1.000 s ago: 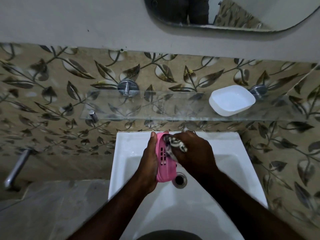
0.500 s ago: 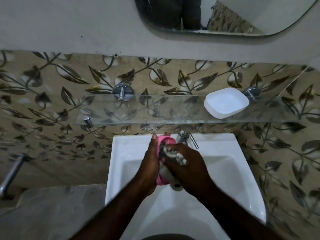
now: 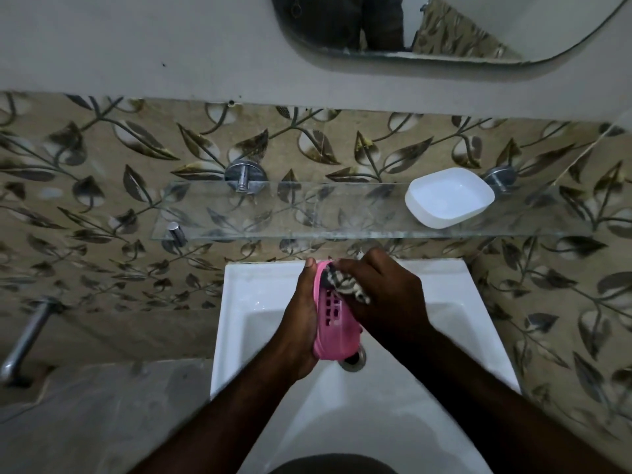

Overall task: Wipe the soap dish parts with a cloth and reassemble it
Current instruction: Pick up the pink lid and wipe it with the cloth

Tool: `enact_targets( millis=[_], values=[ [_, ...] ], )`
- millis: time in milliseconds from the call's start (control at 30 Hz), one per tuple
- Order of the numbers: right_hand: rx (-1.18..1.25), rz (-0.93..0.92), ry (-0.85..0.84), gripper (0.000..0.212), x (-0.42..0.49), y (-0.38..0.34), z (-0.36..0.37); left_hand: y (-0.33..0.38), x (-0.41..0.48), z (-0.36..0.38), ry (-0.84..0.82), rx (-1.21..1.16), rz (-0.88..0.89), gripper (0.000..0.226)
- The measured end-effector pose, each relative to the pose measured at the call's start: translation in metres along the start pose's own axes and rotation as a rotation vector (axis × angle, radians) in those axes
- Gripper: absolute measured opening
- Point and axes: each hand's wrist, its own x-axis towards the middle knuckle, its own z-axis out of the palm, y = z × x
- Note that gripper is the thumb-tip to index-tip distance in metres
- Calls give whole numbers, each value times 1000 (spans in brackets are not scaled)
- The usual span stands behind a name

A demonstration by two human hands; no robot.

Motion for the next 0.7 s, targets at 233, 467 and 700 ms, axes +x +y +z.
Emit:
enact_targets(
  millis=[233, 467, 700],
  values=[
    [88, 437, -257, 18, -12, -5, 19, -4, 0, -6, 178, 128, 214, 57],
    [1071, 867, -660, 23, -35, -16, 9, 0, 1, -12, 164, 87, 224, 62],
    [1203, 818, -259, 20, 7, -11, -3, 2, 3, 0, -20, -111, 126, 72]
  ],
)
